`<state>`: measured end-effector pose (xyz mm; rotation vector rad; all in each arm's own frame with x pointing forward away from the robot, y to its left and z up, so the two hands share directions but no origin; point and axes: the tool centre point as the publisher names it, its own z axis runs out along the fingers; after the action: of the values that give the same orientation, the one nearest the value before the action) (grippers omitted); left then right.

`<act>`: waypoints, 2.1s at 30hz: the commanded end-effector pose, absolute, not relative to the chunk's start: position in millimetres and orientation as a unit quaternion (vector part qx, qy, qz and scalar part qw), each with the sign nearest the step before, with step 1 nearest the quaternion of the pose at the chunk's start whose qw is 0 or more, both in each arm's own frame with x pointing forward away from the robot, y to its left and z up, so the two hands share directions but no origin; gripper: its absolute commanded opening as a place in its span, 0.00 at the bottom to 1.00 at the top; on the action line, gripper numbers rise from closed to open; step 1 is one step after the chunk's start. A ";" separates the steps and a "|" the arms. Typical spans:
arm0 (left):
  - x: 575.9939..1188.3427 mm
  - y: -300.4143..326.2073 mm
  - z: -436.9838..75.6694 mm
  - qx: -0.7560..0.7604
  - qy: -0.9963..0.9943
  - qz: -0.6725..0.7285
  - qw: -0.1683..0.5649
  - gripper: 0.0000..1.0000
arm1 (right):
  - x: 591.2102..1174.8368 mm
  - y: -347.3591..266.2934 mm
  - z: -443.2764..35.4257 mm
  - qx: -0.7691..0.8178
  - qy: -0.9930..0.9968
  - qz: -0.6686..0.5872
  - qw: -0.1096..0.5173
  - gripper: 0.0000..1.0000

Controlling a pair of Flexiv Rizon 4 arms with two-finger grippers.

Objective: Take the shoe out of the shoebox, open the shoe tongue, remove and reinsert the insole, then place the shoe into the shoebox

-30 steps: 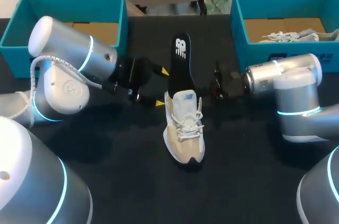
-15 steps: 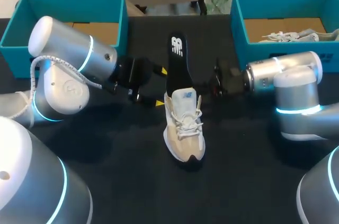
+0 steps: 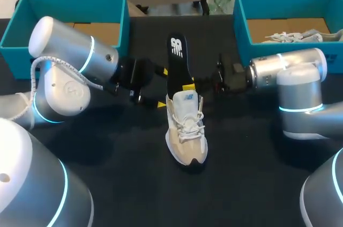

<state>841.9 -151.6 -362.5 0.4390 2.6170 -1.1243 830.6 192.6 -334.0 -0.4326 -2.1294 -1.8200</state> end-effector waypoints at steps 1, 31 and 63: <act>841.9 -152.4 -362.4 0.151 0.901 -0.385 0.129 1.00 | 836.8 197.2 -330.3 -0.145 -0.747 -0.630 0.155 0.29; 841.9 -152.4 -362.4 0.151 0.901 -0.385 0.129 1.00 | 816.6 198.0 -341.8 -0.171 -0.757 -0.592 0.218 0.00; 841.9 -152.4 -362.4 0.151 0.901 -0.385 0.129 1.00 | 830.5 203.8 -328.2 -0.160 -0.764 -0.590 0.210 0.23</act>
<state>842.0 -151.6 -362.5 0.4391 2.6169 -1.1246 822.2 201.4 -330.2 -0.4606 -2.1193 -1.6649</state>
